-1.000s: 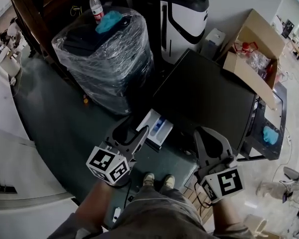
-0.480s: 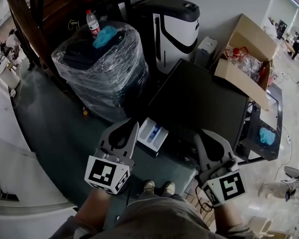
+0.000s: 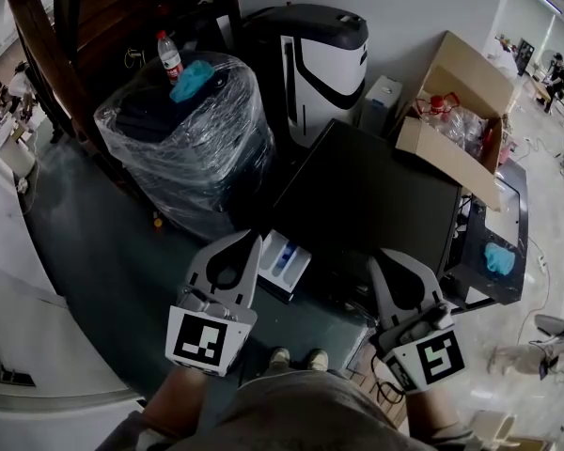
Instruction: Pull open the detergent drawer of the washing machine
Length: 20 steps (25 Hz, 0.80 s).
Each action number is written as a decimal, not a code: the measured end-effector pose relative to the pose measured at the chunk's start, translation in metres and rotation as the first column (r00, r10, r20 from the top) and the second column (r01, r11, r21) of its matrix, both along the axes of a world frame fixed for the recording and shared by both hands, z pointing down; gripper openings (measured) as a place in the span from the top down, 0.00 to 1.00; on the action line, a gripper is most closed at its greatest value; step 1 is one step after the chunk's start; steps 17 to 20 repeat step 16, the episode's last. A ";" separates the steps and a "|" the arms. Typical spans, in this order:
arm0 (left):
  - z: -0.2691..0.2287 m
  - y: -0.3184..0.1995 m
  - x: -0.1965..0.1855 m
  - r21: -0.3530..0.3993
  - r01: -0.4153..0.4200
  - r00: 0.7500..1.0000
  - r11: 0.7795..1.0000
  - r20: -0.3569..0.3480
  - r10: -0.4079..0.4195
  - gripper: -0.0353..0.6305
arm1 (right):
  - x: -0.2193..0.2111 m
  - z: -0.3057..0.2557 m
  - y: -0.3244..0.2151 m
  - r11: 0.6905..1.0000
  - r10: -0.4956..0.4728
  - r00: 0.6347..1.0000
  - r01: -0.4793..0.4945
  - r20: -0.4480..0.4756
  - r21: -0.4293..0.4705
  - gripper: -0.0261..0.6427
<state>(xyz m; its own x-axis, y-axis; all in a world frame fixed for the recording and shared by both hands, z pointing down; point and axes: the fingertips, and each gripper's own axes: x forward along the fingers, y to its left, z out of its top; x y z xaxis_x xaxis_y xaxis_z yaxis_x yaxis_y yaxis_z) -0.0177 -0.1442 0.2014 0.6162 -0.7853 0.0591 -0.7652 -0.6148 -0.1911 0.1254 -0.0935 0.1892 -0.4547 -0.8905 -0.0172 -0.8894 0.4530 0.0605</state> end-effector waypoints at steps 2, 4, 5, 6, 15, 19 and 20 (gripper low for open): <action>-0.001 0.000 0.001 -0.002 0.003 1.000 1.000 0.000 -0.003 0.92 | 0.001 -0.001 -0.001 1.000 0.006 1.000 -0.006 0.005 -0.007 0.92; -0.001 0.000 0.002 -0.004 0.002 1.000 1.000 0.000 -0.002 0.92 | 0.002 -0.004 -0.002 1.000 0.012 1.000 -0.011 0.016 -0.008 0.92; -0.001 0.000 0.002 -0.006 0.002 1.000 1.000 0.000 -0.002 0.92 | 0.002 -0.004 -0.002 1.000 0.012 1.000 -0.012 0.017 -0.006 0.92; 0.000 0.000 0.003 -0.009 0.001 1.000 1.000 -0.002 -0.001 0.92 | 0.002 -0.005 -0.002 1.000 0.012 1.000 -0.012 0.017 -0.005 0.92; 0.001 -0.002 0.005 -0.026 -0.012 1.000 1.000 -0.013 0.011 0.92 | 0.001 -0.004 -0.005 1.000 0.008 1.000 -0.008 0.028 -0.010 0.92; 0.001 -0.003 0.005 -0.027 -0.014 1.000 1.000 -0.015 0.013 0.92 | 0.001 -0.004 -0.006 1.000 0.010 0.999 -0.010 0.035 -0.011 0.92; 0.001 -0.003 0.005 -0.027 -0.014 1.000 1.000 -0.015 0.013 0.92 | 0.001 -0.004 -0.006 1.000 0.010 0.999 -0.010 0.035 -0.011 0.92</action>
